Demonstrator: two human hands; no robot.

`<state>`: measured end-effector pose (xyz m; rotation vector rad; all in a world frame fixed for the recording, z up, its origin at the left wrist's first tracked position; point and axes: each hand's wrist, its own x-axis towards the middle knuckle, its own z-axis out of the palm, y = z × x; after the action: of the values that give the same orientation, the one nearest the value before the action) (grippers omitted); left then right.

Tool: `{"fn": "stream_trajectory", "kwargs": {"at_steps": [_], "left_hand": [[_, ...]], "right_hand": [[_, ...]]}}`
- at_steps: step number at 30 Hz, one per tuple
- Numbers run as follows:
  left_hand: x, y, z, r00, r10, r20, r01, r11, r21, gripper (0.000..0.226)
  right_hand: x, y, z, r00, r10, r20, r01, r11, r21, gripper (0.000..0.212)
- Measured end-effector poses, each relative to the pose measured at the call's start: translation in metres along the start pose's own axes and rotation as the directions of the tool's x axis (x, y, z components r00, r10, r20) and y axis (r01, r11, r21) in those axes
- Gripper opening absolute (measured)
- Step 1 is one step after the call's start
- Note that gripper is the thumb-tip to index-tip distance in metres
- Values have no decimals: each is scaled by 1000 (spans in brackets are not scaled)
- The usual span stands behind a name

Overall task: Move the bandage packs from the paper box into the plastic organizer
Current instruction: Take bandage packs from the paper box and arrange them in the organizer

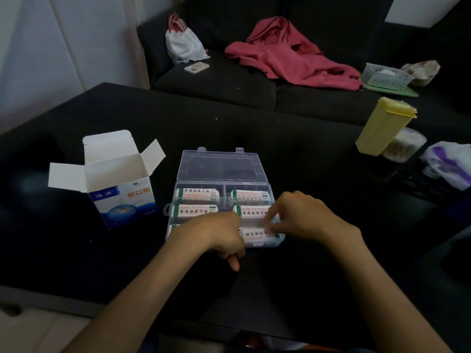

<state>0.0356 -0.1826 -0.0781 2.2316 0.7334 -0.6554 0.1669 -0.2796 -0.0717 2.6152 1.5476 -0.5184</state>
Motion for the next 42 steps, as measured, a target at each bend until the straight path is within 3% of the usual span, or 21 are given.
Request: {"fn": "stream_trajectory", "kwargs": {"at_steps": [1, 5, 12, 16, 25, 29, 30, 32, 36, 42], "left_hand": [[-3, 0, -2, 1000, 4, -4, -4, 1000, -3, 3], [-6, -7, -4, 996, 10, -84, -9, 1000, 5, 34], [-3, -7, 2, 990, 25, -142, -8, 993, 118, 43], [-1, -6, 2, 990, 24, -139, -7, 992, 124, 38], [-7, -11, -7, 989, 37, -142, -37, 999, 8, 34], [-6, -7, 0, 990, 36, -139, -22, 994, 103, 6], [-5, -6, 2, 989, 33, -147, -13, 991, 135, 8], [-4, -3, 4, 987, 30, -155, -3, 985, 174, 20], [-3, -2, 2, 990, 21, -137, -2, 991, 137, 22], [-9, -3, -4, 997, 31, -73, -26, 997, 68, 6]], "right_hand": [[0, 1, 0, 1000, 14, 15, -14, 1000, 5, 18], [-1, 5, 0, 990, 71, 125, -73, 997, 15, 23], [-1, 5, 0, 984, 85, 155, -98, 992, 76, 23], [1, 5, 2, 976, 96, 196, -117, 988, 101, 24], [4, 2, 4, 979, 162, 125, -168, 985, 38, 22], [5, 1, 5, 980, 161, 117, -164, 986, 19, 21], [5, 1, 5, 980, 157, 119, -160, 987, 23, 21], [4, 3, 3, 981, 148, 125, -157, 986, 61, 19], [-4, 14, -11, 985, 123, 118, -148, 959, 240, 8], [-3, 10, -10, 993, 109, 46, -118, 944, 308, 7]]}}
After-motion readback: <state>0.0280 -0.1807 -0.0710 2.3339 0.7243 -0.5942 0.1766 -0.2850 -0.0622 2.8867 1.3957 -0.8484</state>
